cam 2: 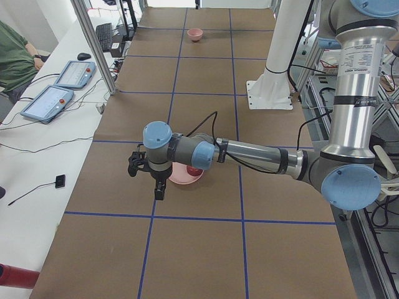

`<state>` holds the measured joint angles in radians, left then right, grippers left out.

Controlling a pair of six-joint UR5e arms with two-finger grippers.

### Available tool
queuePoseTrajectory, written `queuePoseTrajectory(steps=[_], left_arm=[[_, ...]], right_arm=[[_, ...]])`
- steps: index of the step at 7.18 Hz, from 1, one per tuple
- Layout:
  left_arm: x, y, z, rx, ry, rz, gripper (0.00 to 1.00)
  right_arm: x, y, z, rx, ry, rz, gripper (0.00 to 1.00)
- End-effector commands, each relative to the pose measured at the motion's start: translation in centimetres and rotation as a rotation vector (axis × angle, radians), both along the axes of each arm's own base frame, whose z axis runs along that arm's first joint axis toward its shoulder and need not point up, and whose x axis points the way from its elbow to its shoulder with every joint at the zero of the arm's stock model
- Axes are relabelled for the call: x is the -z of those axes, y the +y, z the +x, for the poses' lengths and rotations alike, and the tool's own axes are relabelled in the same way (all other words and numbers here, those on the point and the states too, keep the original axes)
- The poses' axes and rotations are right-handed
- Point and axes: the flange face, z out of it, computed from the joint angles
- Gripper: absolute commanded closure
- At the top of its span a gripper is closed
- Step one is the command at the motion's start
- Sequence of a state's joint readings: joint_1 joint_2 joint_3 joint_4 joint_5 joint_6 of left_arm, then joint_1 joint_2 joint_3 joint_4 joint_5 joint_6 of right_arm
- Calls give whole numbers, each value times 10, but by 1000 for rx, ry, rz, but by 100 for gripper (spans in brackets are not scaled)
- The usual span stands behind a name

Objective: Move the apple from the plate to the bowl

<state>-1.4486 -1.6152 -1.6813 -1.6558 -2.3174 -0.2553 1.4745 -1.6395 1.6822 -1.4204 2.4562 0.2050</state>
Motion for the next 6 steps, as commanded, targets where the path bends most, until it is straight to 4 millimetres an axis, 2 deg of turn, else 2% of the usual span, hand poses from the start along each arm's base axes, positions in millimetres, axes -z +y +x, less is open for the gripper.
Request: queuePoseTrajectory(steps=[1,3,4,5,6], left_arm=[[15,-8,34,42,18,-42,1],[19,-8,45,67,30,-60,1],[20,-8,47,64,32,-60,1],[21,-9,48,63,32,-57,1],[26,-12,49,64,35,-51,1]], right_arm=[[-12,-43,-50,78,-9,59,0],[-23,-55,-94,155,5,40,0],[-23,-53,-113,190,6,38,0],[-35,-50,-130,221,15,19,0],[-38,-53,-132,225,16,12,0]])
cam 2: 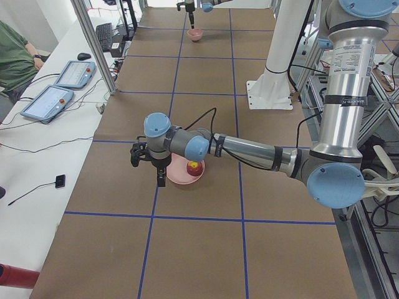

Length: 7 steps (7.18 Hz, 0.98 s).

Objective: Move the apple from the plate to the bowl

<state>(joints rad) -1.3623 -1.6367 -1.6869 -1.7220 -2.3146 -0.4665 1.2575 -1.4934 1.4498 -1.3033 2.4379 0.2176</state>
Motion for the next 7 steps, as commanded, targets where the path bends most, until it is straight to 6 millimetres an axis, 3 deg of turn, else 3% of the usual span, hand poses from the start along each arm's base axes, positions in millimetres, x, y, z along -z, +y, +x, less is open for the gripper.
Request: queuePoseTrajectory(steps=[1,3,4,5,7], left_arm=[[7,-3,1,5,4,8,1],[20,3,0,3,17,29,1],[27,5,-1,5,19,42,1],[26,5,-1,5,17,41,1],[28,5,0,3,19,43,1]], right_arm=[[-14,-2,-10,21,23,-11,0],[-31,-2,-7,24,72,-10,0],[-26,-7,-9,18,68,-14,59],[-26,-6,-9,22,64,-12,100],[-24,-7,-10,16,63,-16,100]])
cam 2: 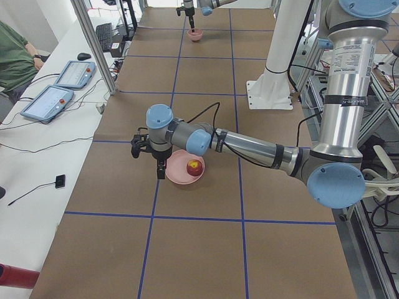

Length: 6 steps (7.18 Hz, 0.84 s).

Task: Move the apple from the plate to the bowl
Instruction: 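Reach the right gripper to the pink bowl while the left reaches the apple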

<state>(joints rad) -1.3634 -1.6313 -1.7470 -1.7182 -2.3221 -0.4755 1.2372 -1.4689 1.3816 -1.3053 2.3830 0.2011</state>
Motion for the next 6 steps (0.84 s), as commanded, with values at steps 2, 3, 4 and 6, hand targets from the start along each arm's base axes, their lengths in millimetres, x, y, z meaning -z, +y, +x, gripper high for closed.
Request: queuePoseTrajectory(steps=[2,3,4,6], left_arm=[[6,1,3,-6,3,5,1],[10,3,18,-28,5,5,1],[15,11,45,-16,11,-49,1],[37,51,103,-21,24,-119,1]], right_arm=[[21,-7,-7,-12,-66,-26,100],[41,-19,1,-51,-140,-65,100],[64,-32,6,-93,-201,-107,100],[116,-59,9,-183,-266,-188,100]])
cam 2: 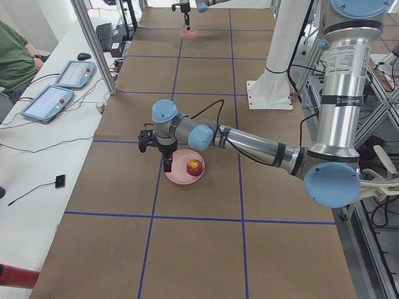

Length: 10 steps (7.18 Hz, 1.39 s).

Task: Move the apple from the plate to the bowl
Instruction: 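Reach the right gripper to the pink bowl while the left reaches the apple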

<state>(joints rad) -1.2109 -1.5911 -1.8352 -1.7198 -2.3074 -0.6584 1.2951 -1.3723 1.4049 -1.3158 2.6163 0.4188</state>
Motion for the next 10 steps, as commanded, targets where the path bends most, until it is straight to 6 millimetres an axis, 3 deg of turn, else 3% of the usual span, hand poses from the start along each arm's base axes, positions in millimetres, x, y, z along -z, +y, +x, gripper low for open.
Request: queuePoseTrajectory(steps=[1,4,7,10], left_arm=[[18,27,55,4,-18,-40,1],[6,33,89,-41,-59,-29,2],[-15,28,93,-47,-95,-35,2],[-58,21,108,-52,-73,-10,2]], right_arm=[[59,-30,1,-80,-69,-91,100],[118,-48,-14,-122,-86,-121,100],[135,-55,-22,-111,-94,-97,100],[143,-58,-34,-96,-94,-88,100]])
